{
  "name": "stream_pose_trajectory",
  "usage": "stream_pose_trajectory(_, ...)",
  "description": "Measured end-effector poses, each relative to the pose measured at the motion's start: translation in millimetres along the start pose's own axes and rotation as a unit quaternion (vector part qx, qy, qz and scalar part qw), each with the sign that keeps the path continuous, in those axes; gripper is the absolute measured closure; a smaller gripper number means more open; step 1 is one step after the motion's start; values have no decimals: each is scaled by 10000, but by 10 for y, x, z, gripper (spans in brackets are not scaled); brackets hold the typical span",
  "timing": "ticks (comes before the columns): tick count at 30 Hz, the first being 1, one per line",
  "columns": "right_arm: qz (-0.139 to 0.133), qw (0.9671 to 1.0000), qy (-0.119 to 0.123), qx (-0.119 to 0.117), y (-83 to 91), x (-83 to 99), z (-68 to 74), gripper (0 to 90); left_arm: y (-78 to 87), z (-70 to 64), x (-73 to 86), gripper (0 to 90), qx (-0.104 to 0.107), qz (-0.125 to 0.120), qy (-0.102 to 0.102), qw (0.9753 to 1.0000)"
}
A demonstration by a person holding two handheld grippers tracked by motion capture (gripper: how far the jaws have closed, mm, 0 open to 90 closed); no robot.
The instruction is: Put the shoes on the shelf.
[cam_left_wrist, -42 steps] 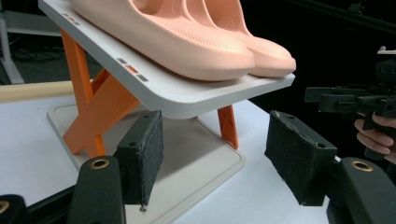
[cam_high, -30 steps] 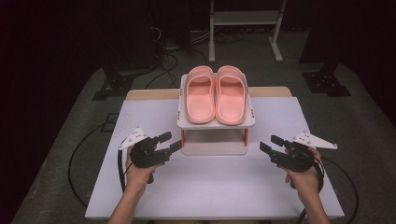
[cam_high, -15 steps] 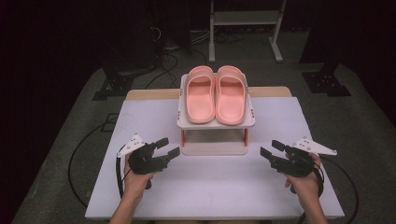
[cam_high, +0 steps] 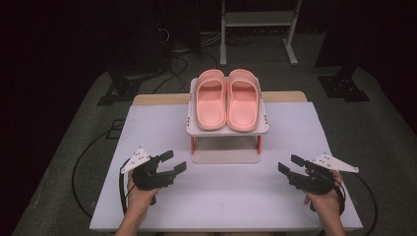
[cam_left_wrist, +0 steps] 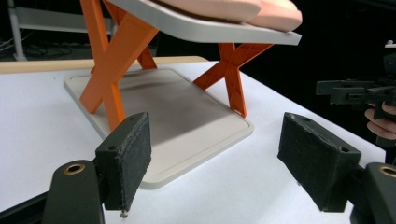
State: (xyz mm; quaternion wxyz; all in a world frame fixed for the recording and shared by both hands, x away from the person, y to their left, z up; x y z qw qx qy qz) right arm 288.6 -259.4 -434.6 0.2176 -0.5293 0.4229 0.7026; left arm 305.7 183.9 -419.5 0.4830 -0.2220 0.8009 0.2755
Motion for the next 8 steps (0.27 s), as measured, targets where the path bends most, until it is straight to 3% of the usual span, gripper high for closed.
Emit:
stream_pose_trajectory(5,-33,9999,98,33,47,117,11,324,83,27,146,231,26,27,47,10000)
stream_pose_trajectory(8,-122,9999,-12,-46,99,208,17,290,160,101,257,199,-71,-42,172,9998)
Point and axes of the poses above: each handheld gripper's, and its own axes: y roughly backward along the jaws, x roughly out of its underside, z roughly to its left, the point moved 3 cm from there along -y, roughly forward along the jaws, and after that the axes turned 8 degrees about y, right-handed, at the moved point
